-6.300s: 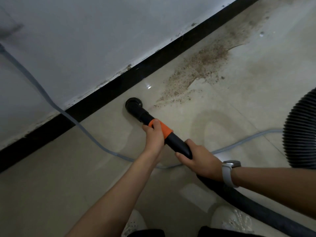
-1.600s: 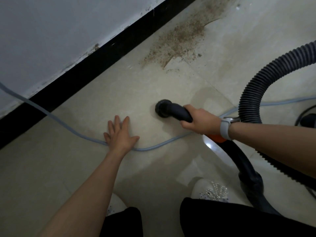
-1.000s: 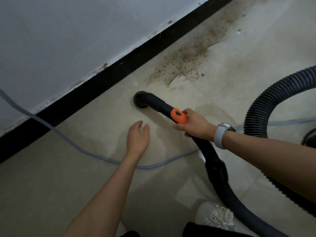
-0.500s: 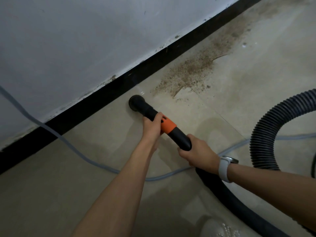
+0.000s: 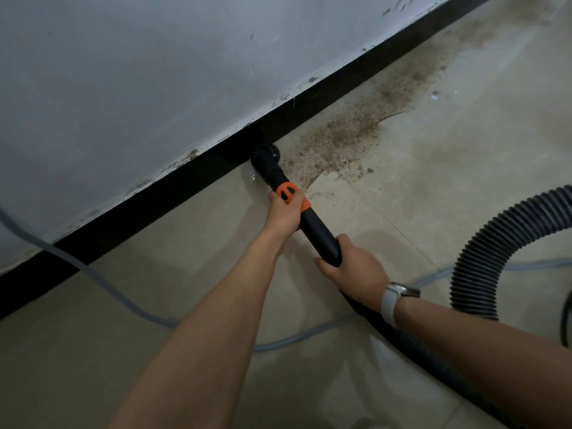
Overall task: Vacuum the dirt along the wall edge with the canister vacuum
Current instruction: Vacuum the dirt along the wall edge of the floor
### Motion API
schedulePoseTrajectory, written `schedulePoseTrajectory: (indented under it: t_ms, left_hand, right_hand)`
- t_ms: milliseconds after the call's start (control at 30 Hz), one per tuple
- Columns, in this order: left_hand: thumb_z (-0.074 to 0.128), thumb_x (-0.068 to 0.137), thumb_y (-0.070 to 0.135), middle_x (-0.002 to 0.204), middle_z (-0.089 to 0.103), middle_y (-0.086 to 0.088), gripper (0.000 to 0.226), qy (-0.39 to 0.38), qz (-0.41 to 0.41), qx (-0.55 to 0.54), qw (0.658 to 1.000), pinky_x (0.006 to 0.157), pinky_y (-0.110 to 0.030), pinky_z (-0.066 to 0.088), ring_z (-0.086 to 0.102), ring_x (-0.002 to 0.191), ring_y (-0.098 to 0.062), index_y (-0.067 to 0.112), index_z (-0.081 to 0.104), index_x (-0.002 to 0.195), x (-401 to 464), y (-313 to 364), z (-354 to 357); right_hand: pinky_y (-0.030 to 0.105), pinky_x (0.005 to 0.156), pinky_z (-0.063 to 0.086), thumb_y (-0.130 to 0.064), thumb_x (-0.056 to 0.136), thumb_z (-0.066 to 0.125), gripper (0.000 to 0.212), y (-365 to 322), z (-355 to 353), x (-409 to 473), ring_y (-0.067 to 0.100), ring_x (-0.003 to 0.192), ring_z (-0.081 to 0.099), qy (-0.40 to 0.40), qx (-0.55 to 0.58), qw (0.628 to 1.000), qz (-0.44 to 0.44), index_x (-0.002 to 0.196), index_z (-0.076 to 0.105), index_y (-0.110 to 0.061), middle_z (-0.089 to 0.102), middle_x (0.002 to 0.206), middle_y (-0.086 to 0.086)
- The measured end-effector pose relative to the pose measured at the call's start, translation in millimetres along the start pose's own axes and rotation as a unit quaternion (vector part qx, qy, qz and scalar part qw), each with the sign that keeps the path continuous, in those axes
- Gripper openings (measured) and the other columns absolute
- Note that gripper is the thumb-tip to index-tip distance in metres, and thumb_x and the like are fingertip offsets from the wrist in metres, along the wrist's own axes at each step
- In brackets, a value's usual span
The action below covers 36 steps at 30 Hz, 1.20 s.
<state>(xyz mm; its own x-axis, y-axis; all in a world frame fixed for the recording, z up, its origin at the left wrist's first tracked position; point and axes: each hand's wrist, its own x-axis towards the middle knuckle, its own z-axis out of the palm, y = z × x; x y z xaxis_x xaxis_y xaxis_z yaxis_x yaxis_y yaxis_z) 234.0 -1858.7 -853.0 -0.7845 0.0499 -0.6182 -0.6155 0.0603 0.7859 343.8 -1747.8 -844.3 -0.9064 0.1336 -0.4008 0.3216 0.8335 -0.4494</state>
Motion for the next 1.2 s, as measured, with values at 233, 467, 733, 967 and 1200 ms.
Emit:
schedulePoseTrajectory:
  t_ms: [233,467,733,967,1200]
  left_hand:
    - [0.050,0.097,0.033,0.124,0.050,-0.005,0.050,-0.054,0.008,-0.019,0.998,0.075,-0.034,0.051,0.057,0.100,-0.020,0.017,0.028,0.139,10.8,18.0,25.8]
    - [0.051,0.096,0.023,0.109,0.056,-0.005,0.025,-0.075,0.002,-0.020,0.997,0.075,-0.033,0.050,0.056,0.095,-0.020,0.019,0.046,0.120,13.4,35.4,37.7]
    - [0.043,0.099,0.026,0.091,0.053,-0.003,0.045,0.047,0.017,-0.114,0.992,0.066,-0.034,0.057,0.062,0.064,-0.016,0.020,0.021,0.138,-35.3,2.7,6.7]
    - [0.040,0.100,0.027,0.092,0.054,-0.007,0.049,0.089,-0.012,-0.078,0.993,0.075,-0.040,0.055,0.060,0.078,-0.023,0.017,0.015,0.141,-64.4,-38.6,-16.0]
    - [0.039,0.100,0.029,0.097,0.052,-0.009,0.052,0.035,-0.021,-0.053,0.998,0.087,-0.049,0.052,0.059,0.088,-0.028,0.018,0.011,0.142,-46.5,-24.8,8.2]
  right_hand:
    - [0.030,0.050,0.029,-0.045,0.092,0.050,0.033,10.3,-3.1,14.0,0.022,0.057,0.047,0.076,0.010,0.997,0.022,0.097,0.031,-0.018,0.043,0.065,-0.005]
    - [0.030,0.050,0.030,-0.043,0.092,0.050,0.031,1.7,-4.1,22.1,0.023,0.055,0.047,0.115,0.032,0.992,0.038,0.095,0.030,-0.020,0.044,0.065,-0.005]
    - [0.032,0.053,0.031,-0.045,0.088,0.054,0.035,-5.0,4.2,-25.0,0.030,0.068,0.061,0.067,0.008,0.996,-0.051,0.106,0.044,-0.017,0.057,0.073,0.000]
    - [0.033,0.058,0.033,-0.045,0.091,0.052,0.035,-10.1,20.6,-61.3,0.031,0.080,0.062,-0.051,0.047,0.995,-0.071,0.105,0.039,-0.015,0.064,0.091,0.009]
    - [0.039,0.062,0.043,-0.040,0.091,0.054,0.034,-4.5,6.2,-52.6,0.037,0.076,0.060,-0.025,0.071,0.997,-0.021,0.098,0.035,-0.013,0.061,0.083,0.014]
